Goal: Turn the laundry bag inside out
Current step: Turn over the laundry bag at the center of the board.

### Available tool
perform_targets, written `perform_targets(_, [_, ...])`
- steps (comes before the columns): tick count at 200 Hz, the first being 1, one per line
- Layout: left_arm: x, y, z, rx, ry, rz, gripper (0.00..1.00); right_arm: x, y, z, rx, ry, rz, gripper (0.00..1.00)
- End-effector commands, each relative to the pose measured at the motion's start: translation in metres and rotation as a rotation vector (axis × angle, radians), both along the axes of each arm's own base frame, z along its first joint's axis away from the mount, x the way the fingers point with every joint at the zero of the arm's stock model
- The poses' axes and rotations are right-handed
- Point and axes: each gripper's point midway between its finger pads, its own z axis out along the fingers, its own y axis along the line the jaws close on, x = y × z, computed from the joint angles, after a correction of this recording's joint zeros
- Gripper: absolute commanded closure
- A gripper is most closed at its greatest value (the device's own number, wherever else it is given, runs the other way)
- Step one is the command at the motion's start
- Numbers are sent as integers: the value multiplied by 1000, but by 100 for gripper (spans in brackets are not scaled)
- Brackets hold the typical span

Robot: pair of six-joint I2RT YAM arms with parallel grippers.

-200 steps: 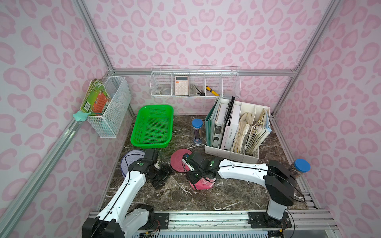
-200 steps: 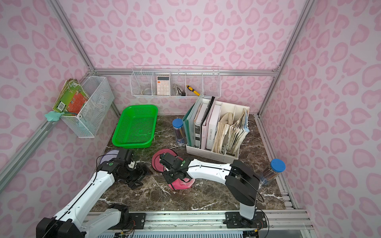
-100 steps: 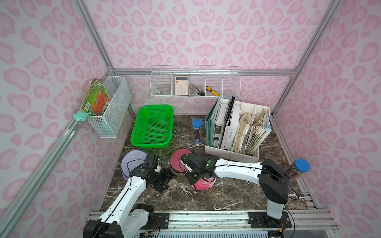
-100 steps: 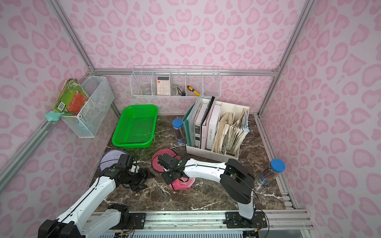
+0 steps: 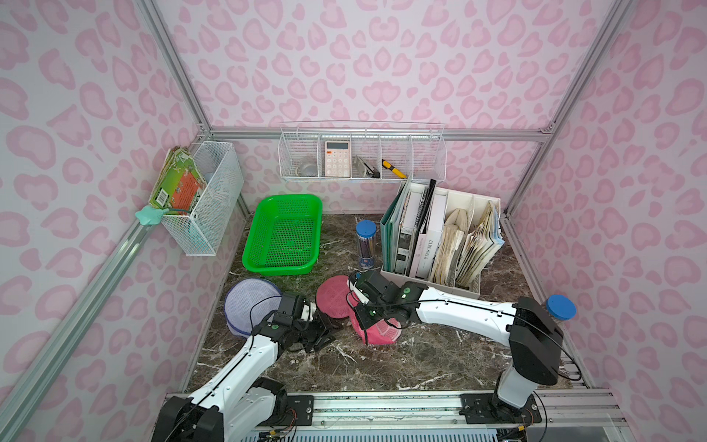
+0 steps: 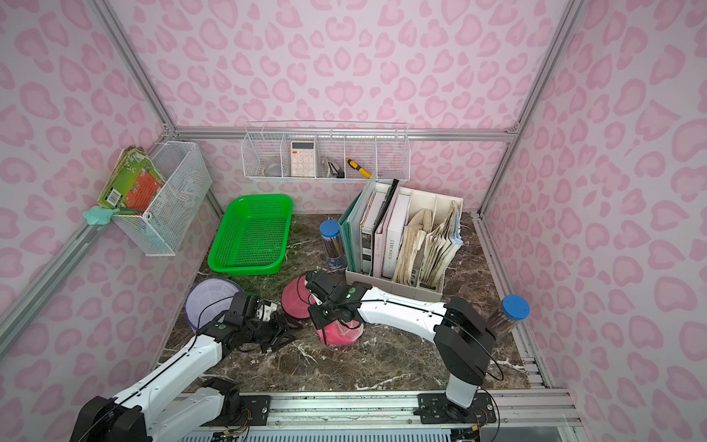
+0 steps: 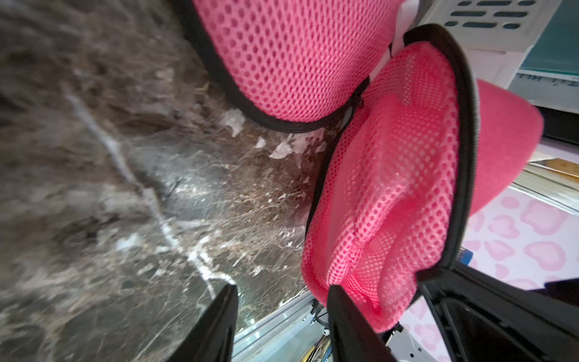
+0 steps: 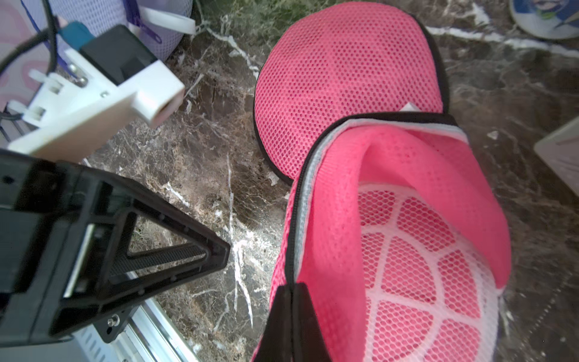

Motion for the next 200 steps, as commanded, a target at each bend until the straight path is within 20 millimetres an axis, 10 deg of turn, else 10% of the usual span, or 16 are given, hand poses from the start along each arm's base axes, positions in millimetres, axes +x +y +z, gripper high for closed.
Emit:
perform_targets(1, [21,-16,22,-110,-104,2,50,-1,3,6,40,19,-12,100])
perform_targets(167, [35,-68,14,-189,-108,-131,54,12,-2,28,167,26,-93,100])
perform_targets(200, [39,-72,13,-173,-100,-142,99,13,-4,33,188,33,-105,100])
